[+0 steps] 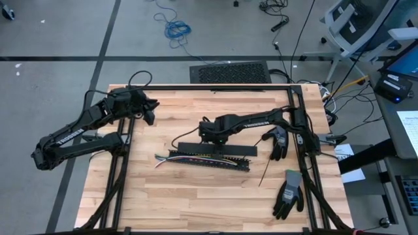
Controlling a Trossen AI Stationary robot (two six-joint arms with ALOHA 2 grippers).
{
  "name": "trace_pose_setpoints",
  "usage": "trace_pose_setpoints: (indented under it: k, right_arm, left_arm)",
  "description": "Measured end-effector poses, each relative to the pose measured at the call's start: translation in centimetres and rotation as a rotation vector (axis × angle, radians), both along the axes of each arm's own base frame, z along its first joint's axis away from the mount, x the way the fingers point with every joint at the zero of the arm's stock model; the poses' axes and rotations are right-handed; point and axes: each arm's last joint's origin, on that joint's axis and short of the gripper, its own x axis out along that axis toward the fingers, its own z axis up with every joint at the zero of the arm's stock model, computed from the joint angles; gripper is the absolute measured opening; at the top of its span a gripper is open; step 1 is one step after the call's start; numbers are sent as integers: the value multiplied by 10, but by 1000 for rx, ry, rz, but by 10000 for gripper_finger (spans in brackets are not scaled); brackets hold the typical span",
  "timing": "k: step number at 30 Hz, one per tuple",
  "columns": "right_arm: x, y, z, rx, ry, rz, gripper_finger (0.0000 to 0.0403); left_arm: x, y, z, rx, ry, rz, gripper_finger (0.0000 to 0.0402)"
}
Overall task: Ziptie cables
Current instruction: Adjust the black cable duct
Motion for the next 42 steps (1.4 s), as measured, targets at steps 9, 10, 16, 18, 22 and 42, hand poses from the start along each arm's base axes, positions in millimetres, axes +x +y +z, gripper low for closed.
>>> trace_pose_setpoints:
  k: [9, 10, 16, 18, 22, 42]
  right_arm:
    - [8, -5, 1, 27, -85, -17, 283]
    - [9, -2, 1, 32, -87, -16, 283]
    - [13, 11, -9, 22, -78, 8, 286]
    - [14, 12, -13, 2, -76, -1, 286]
    - [16, 11, -18, 9, -71, -25, 286]
    - [19, -25, 35, -134, -210, -42, 286]
  left_arm:
    - [-1, 0, -1, -7, 12, 2, 71]
    - [-1, 0, -1, -9, 15, 3, 71]
    - [-1, 0, -2, -10, 17, 5, 71]
    - [-1, 0, -2, -8, 18, 8, 71]
    - [-1, 0, -2, -8, 19, 11, 71]
    - [1, -2, -1, -38, -10, -76, 71]
